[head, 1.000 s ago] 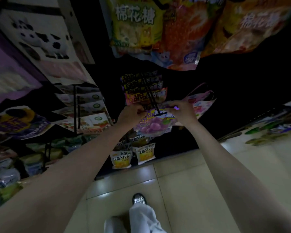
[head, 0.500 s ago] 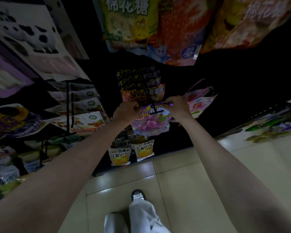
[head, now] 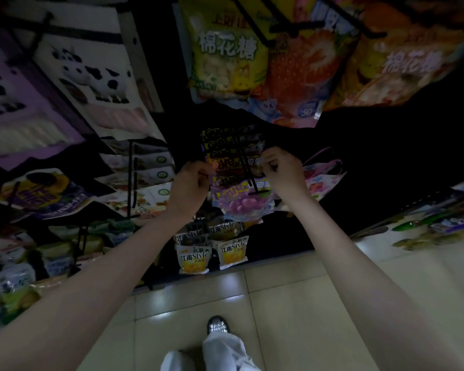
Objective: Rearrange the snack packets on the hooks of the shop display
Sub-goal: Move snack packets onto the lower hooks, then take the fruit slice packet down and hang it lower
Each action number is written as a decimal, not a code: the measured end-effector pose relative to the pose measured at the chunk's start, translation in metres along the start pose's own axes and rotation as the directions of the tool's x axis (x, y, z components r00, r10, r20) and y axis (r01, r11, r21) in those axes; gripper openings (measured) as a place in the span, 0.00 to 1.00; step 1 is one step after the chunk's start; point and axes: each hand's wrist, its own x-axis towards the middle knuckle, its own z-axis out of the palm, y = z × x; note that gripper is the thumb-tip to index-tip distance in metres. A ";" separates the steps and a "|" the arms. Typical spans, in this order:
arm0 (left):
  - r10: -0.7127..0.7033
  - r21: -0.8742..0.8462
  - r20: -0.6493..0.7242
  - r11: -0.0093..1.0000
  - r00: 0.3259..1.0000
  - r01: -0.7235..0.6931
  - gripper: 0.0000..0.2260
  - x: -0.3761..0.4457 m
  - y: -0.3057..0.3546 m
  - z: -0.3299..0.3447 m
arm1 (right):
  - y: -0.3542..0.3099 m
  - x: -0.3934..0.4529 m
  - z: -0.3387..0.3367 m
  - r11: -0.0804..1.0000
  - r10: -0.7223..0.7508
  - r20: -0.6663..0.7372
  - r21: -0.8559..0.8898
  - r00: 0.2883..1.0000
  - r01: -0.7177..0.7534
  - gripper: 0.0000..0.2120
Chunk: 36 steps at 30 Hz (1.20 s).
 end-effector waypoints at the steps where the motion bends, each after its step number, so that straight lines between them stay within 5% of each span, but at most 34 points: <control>1: 0.025 0.002 -0.043 1.000 0.999 -0.025 0.11 -0.004 -0.001 -0.012 | -0.013 -0.003 -0.003 0.998 -0.041 0.009 0.050 0.999 0.040 0.10; 8: -0.031 0.118 -0.304 0.991 0.952 0.070 0.11 -0.030 -0.016 -0.117 | -0.121 -0.007 0.026 0.955 -0.193 0.149 0.257 0.970 0.150 0.16; 14: -0.084 0.144 -0.375 0.979 0.923 0.147 0.11 -0.047 -0.042 -0.178 | -0.211 0.031 0.060 0.855 -0.105 0.186 0.518 0.977 -0.007 0.19; 17: -0.105 0.131 -0.363 0.978 0.926 0.162 0.11 -0.056 -0.047 -0.194 | -0.226 0.033 0.080 0.873 -0.056 0.064 0.487 0.996 0.018 0.04; 21: -0.093 0.127 -0.337 0.982 0.937 0.143 0.11 -0.066 -0.059 -0.213 | -0.232 0.015 0.087 0.944 -0.067 -0.067 0.318 0.995 0.085 0.08; 31: 0.067 0.070 -0.295 0.996 0.953 -0.048 0.11 -0.070 -0.046 -0.240 | -0.231 -0.036 0.065 0.948 -0.013 -0.085 0.317 0.996 0.039 0.08; 36: 0.230 0.073 -0.299 0.973 0.926 -0.218 0.12 -0.085 -0.026 -0.268 | -0.259 -0.064 0.040 0.917 -0.011 -0.332 0.372 0.943 0.141 0.06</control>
